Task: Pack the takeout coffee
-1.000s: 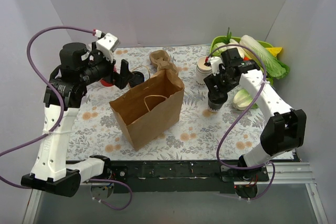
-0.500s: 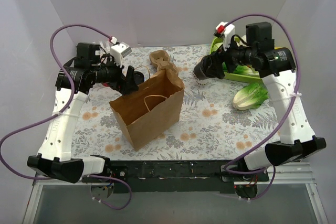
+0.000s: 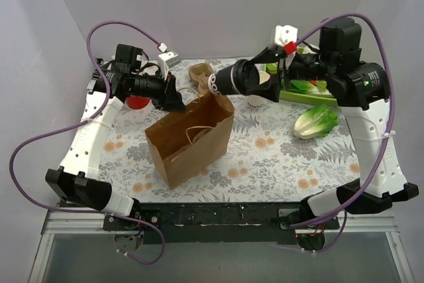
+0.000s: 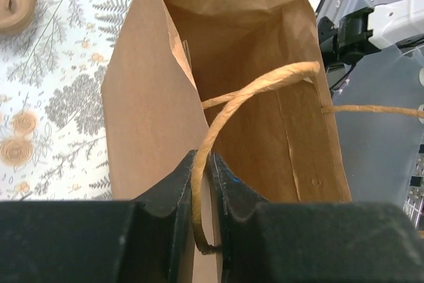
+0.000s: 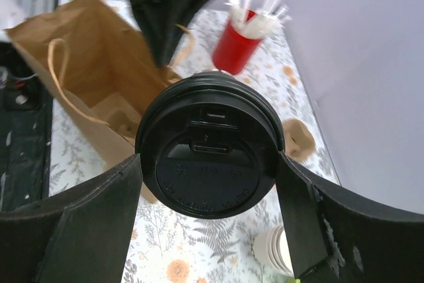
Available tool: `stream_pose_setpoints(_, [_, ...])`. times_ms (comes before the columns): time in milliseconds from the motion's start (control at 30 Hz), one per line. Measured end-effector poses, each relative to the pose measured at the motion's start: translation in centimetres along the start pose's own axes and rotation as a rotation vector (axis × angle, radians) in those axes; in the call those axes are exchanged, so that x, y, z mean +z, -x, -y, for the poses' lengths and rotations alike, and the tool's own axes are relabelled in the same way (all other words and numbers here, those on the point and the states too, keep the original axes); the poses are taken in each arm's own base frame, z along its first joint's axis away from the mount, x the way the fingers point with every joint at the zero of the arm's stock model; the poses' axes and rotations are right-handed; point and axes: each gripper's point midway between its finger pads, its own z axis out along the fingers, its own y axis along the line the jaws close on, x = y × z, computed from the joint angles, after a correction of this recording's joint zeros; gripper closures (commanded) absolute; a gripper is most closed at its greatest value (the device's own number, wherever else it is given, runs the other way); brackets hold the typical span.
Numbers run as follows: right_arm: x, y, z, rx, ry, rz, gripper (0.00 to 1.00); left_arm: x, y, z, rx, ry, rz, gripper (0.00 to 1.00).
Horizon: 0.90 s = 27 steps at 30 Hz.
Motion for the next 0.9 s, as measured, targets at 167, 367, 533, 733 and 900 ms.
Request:
stream_pose_setpoints(167, [2.5,-0.1,-4.0,-0.098,0.16,-0.006,0.99,1.1,1.5,1.1,0.047,-0.052,0.007,0.96])
stream_pose_setpoints(367, [4.0,-1.3,-6.4,-0.184,0.258,-0.05,0.99,2.0,3.7,1.9,0.092,-0.079,0.023,1.0])
stream_pose_setpoints(533, [3.5,-3.1,-7.0,-0.209,0.245,-0.095,0.99,2.3,4.7,1.6,0.1,-0.076,0.041,1.0])
stream_pose_setpoints(733, [1.1,-1.8,-8.1,-0.28,0.154,-0.034,0.99,2.6,4.8,1.4,0.092,-0.074,0.043,1.0])
stream_pose_setpoints(900, [0.8,-0.4,-9.6,-0.356,0.189,0.014,0.99,2.6,4.9,1.4,0.087,-0.073,0.044,1.0])
